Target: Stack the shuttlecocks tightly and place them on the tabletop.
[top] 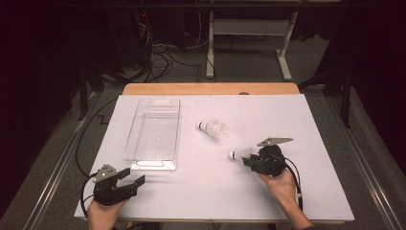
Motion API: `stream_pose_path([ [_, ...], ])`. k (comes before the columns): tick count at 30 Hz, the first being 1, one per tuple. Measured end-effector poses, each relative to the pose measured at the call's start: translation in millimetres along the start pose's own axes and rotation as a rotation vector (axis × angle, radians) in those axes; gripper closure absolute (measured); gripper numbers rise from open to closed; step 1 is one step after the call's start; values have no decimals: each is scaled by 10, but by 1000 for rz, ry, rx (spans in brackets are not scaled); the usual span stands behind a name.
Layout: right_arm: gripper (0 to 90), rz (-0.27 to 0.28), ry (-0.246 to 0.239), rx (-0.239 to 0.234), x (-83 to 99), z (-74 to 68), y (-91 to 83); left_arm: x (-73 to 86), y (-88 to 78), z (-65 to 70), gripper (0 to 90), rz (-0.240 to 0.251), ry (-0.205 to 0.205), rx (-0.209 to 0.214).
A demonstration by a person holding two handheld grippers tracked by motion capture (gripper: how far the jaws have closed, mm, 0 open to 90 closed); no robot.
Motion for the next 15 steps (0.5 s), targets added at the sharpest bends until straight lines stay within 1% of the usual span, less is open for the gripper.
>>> stream_pose_path([
  [4,742,1,-2,-5,-7,-6,15,-1,4,1,318,1,-2,2],
  [11,835,-7,-5,-26,-15,-8,41,-4,4,1,318,2,-2,6],
  [15,880,-6,-24,-40,-35,-23,39,-4,6,3,318,1,2,7],
])
Point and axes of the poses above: each handheld gripper's, and its own axes: y roughly forward along the jaws, x roughly out of its underside, z roughly to its right, the point moved 1 cm from there along y, roughly forward along the jaws, and after that the axes turned 3 degrees about z, right-handed, at the moved point
